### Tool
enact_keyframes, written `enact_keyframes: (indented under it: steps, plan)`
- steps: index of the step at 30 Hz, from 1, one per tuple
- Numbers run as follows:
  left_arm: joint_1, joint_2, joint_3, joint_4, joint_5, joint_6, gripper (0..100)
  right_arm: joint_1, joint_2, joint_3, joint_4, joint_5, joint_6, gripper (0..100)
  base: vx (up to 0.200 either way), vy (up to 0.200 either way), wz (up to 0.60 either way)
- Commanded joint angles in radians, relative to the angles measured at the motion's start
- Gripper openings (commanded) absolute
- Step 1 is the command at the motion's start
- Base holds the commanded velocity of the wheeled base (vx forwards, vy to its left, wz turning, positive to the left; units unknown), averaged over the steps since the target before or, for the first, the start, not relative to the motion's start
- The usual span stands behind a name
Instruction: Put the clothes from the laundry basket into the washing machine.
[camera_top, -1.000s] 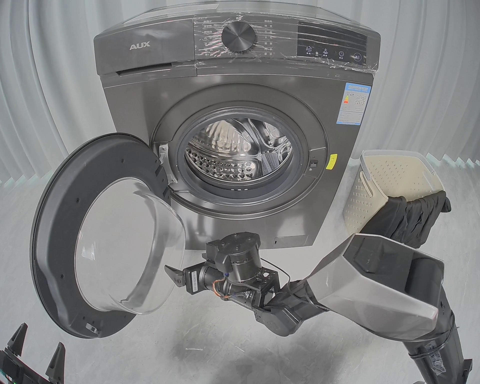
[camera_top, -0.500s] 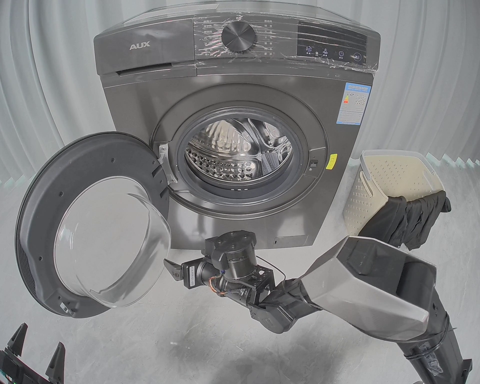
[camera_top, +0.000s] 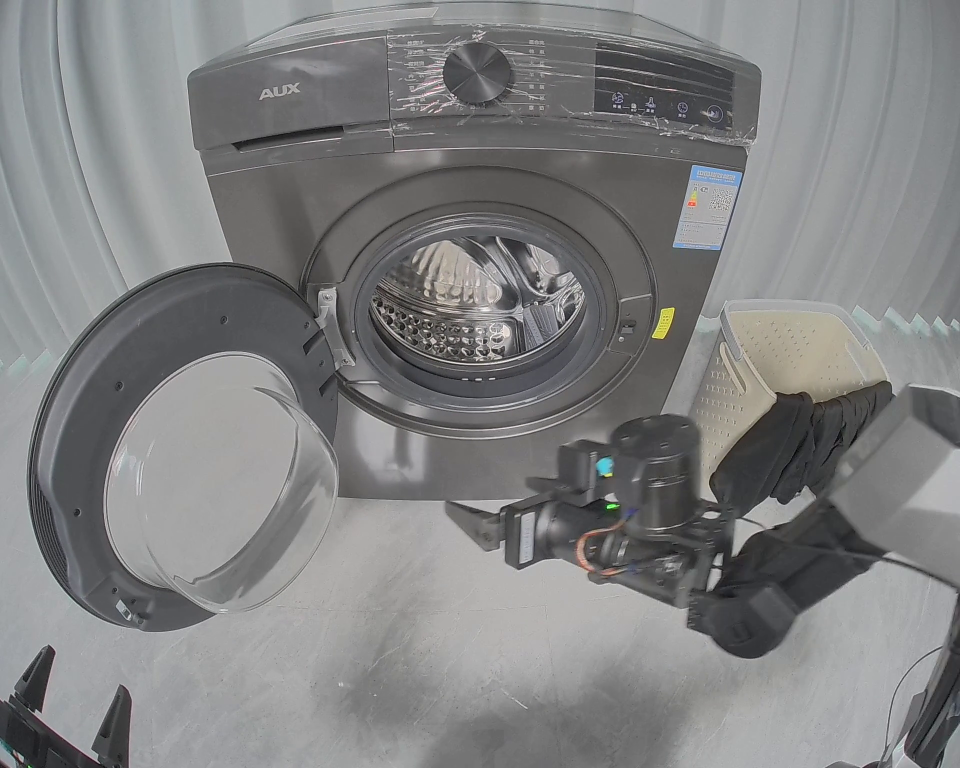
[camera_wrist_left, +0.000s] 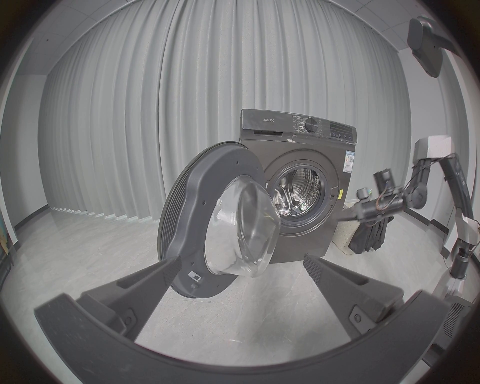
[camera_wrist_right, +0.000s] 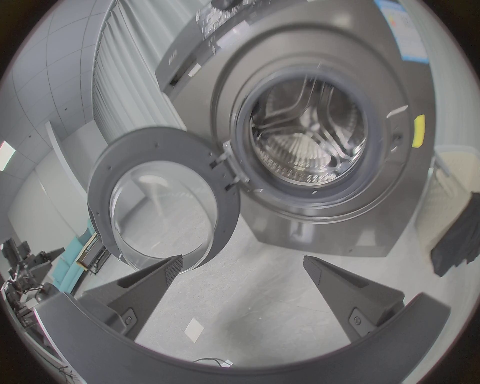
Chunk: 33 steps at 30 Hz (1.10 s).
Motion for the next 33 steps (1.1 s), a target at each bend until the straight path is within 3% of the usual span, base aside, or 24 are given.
enact_keyframes:
  steps: [1, 9, 15, 20, 24, 27, 33]
  plan:
    - [0.000, -0.018, 0.018, 0.000, -0.001, 0.007, 100, -0.092, -0.422, 0.308, -0.029, 0.002, -0.051, 100, 0.000, 0.000, 0.00]
    - [0.000, -0.018, 0.018, 0.000, -0.001, 0.007, 100, -0.201, -0.781, 0.582, -0.025, 0.003, -0.082, 100, 0.000, 0.000, 0.00]
    - [0.000, -0.018, 0.018, 0.000, -0.001, 0.007, 100, -0.210, -0.969, 0.740, -0.006, 0.003, -0.094, 100, 0.000, 0.000, 0.00]
    - [0.000, -0.018, 0.018, 0.000, -0.001, 0.007, 100, -0.273, -1.067, 0.788, 0.021, 0.002, -0.116, 100, 0.000, 0.000, 0.00]
    - [0.000, -0.018, 0.018, 0.000, -0.001, 0.007, 100, -0.353, -1.179, 0.841, 0.058, 0.005, -0.213, 100, 0.000, 0.000, 0.00]
    - [0.000, -0.018, 0.018, 0.000, -0.001, 0.007, 100, -0.417, -1.235, 0.884, 0.060, 0.032, -0.275, 100, 0.000, 0.000, 0.00]
    - [0.000, -0.018, 0.018, 0.000, -0.001, 0.007, 100, -0.490, -1.431, 0.878, 0.213, 0.035, -0.286, 100, 0.000, 0.000, 0.00]
